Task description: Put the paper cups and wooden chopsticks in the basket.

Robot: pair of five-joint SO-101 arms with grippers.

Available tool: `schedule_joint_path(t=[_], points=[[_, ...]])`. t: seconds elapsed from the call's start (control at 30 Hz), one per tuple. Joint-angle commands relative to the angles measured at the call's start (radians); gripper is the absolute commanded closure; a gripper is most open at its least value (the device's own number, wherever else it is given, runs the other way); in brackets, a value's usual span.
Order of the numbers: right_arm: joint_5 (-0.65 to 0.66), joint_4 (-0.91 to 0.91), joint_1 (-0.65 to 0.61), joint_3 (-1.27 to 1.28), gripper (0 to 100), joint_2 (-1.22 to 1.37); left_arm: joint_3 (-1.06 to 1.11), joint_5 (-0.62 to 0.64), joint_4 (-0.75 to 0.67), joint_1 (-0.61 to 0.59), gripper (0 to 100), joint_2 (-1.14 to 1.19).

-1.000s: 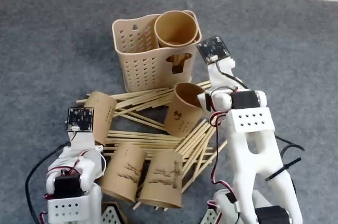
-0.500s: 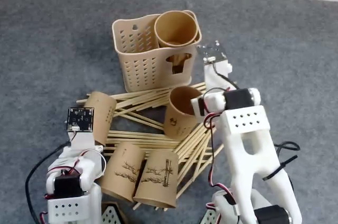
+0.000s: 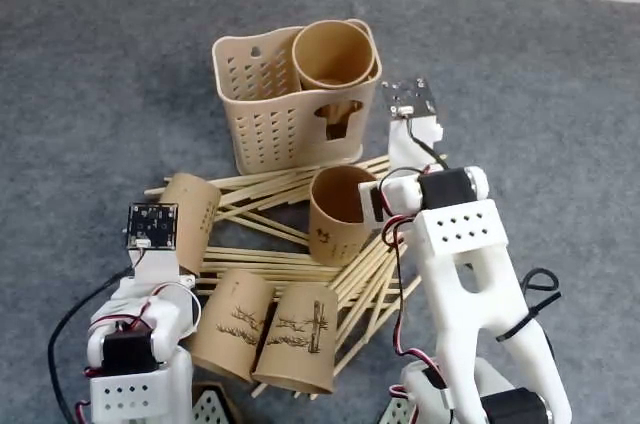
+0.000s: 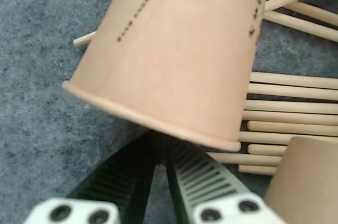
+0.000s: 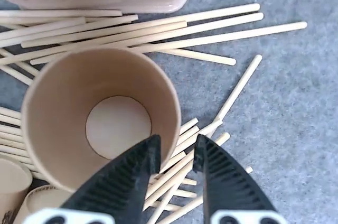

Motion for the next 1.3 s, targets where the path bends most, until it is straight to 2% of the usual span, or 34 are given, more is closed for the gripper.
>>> schedule_joint_path(t=[0.0, 0.37, 0.5, 0.73, 1.07, 1.27], points=[[-0.009, 0.005, -0.007, -0.053, 87.9, 0.002, 0.019, -0.005, 0.005, 0.016, 99, -0.005], [-0.008, 0.015, -0.056, -0.053, 88.7, 0.051, 0.019, -0.005, 0.005, 0.016, 99, -0.005], [-0.008, 0.015, -0.053, -0.067, 99.1, 0.133, 0.019, -0.005, 0.005, 0.016, 99, -0.005], [-0.008, 0.12, -0.051, -0.162, 99.2, 0.13, 0.019, -0.005, 0.005, 0.016, 99, -0.005], [-0.006, 0.143, -0.053, -0.188, 99.2, -0.067, 0.019, -0.005, 0.005, 0.016, 99, -0.005], [0.049, 0.205, -0.071, -0.268, 99.2, -0.145, 0.019, -0.005, 0.005, 0.016, 99, -0.005]])
